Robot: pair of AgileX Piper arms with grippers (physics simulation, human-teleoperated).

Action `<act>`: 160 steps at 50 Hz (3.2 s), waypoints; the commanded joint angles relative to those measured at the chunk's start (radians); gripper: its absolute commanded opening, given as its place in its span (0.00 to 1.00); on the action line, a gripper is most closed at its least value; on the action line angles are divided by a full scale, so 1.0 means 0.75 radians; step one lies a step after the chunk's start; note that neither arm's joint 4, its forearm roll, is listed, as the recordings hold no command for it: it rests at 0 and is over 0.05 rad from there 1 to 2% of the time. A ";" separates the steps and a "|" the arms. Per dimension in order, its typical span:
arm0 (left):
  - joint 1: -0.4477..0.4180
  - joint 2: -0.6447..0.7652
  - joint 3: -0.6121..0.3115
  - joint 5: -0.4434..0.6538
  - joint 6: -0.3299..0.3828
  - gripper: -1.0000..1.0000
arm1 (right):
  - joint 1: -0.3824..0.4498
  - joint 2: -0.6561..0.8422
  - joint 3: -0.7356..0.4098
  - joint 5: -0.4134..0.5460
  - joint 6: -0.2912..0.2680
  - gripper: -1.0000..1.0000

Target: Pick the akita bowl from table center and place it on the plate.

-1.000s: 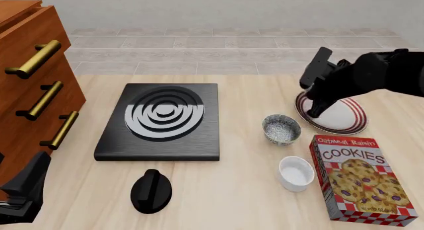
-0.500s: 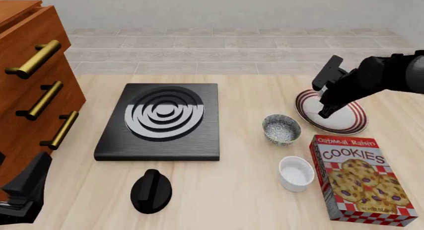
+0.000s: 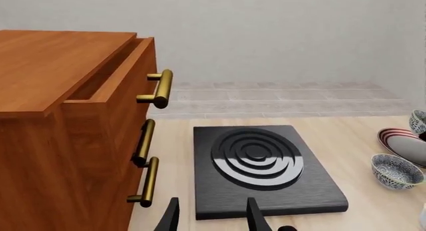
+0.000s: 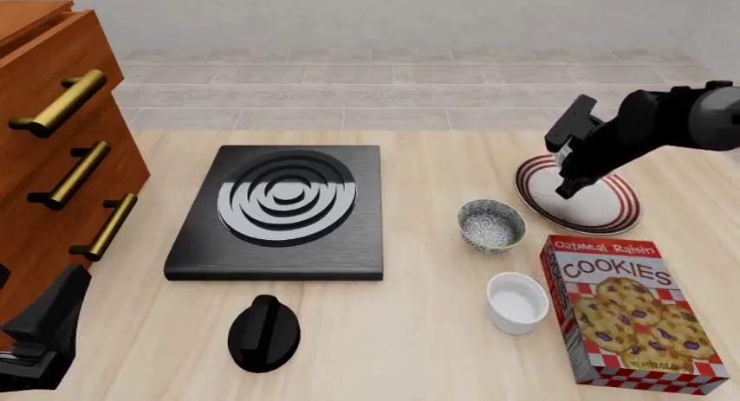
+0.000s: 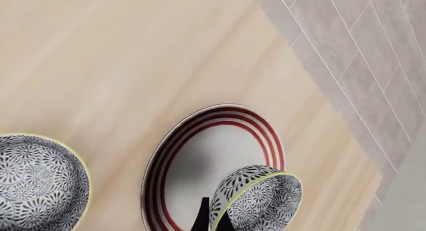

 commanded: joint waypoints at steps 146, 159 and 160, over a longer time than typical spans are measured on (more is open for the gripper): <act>0.002 0.000 -0.003 0.005 0.004 1.00 | 0.107 -0.591 0.558 -0.127 0.034 1.00; -0.022 -0.010 -0.014 -0.017 0.067 1.00 | 0.157 -0.863 0.784 -0.192 0.106 1.00; -0.029 -0.010 -0.017 -0.015 0.060 1.00 | 0.156 -0.878 0.794 -0.195 0.111 1.00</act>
